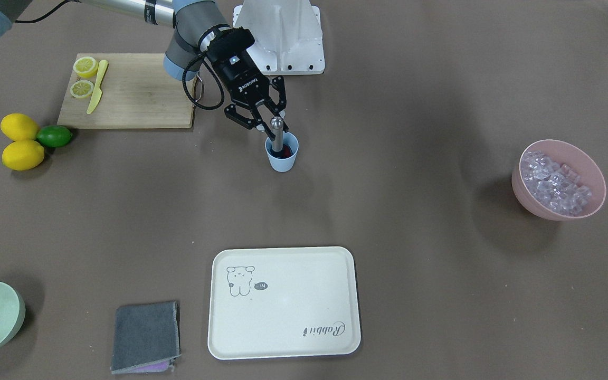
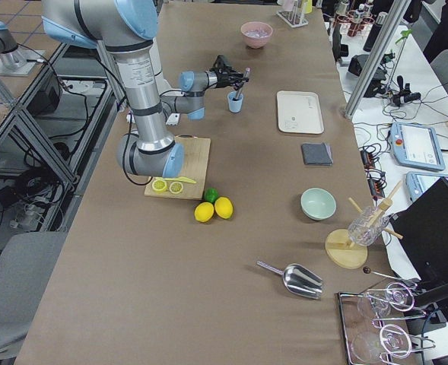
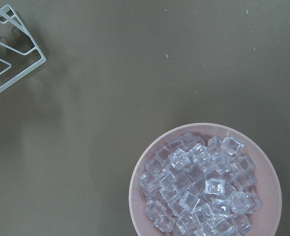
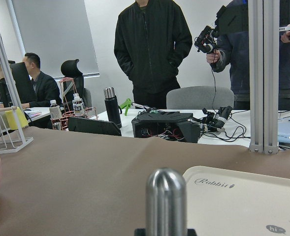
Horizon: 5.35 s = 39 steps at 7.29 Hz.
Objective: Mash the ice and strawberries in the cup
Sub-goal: 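Lower the muddler into the cup and press down on the strawberry and ice, then lift the muddler out of the cup with the right gripper, then carry the muddler back beside the pale green bowl and lower it, then open the right gripper to release the muddler and withdraw the arm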
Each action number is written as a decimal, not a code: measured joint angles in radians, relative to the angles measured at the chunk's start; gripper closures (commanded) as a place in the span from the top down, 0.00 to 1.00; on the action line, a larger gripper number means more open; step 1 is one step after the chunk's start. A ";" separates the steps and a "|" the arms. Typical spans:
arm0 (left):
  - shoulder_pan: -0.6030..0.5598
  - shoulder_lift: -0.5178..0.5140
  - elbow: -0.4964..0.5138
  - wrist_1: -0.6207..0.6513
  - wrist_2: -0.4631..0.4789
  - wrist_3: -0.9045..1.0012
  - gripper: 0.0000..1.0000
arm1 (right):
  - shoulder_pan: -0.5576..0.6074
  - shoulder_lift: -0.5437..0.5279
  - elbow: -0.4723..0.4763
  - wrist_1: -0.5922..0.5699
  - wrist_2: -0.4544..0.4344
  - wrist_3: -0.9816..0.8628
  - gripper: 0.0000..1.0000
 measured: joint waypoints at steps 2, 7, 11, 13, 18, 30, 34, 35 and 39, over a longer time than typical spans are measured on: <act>0.000 0.001 -0.002 -0.001 0.000 0.000 0.97 | 0.004 0.001 0.020 -0.002 0.012 -0.002 0.00; -0.001 0.005 -0.003 -0.001 0.001 0.000 0.97 | 0.158 -0.019 0.290 -0.313 0.159 0.078 0.00; -0.005 0.004 -0.027 -0.003 0.028 0.001 0.97 | 0.662 -0.043 0.280 -0.815 0.849 0.256 0.00; -0.006 0.009 -0.055 -0.004 0.030 0.000 0.97 | 0.745 -0.040 0.189 -0.975 1.027 0.259 0.00; -0.006 0.009 -0.096 -0.010 0.031 0.001 0.97 | 0.833 -0.075 -0.150 -1.097 1.329 0.068 0.00; -0.006 0.010 -0.159 -0.005 0.032 -0.014 0.97 | 0.822 -0.169 -0.218 -1.090 1.381 -0.090 1.00; -0.014 -0.007 -0.143 0.064 0.022 0.016 0.97 | 1.005 -0.295 0.012 -1.102 1.480 -0.137 1.00; -0.037 -0.033 -0.129 0.133 0.019 0.060 0.97 | 1.079 -0.345 0.047 -1.106 1.499 -0.210 1.00; -0.191 -0.108 0.006 0.355 -0.081 0.306 0.97 | 1.343 -0.557 0.111 -1.139 1.571 -0.550 1.00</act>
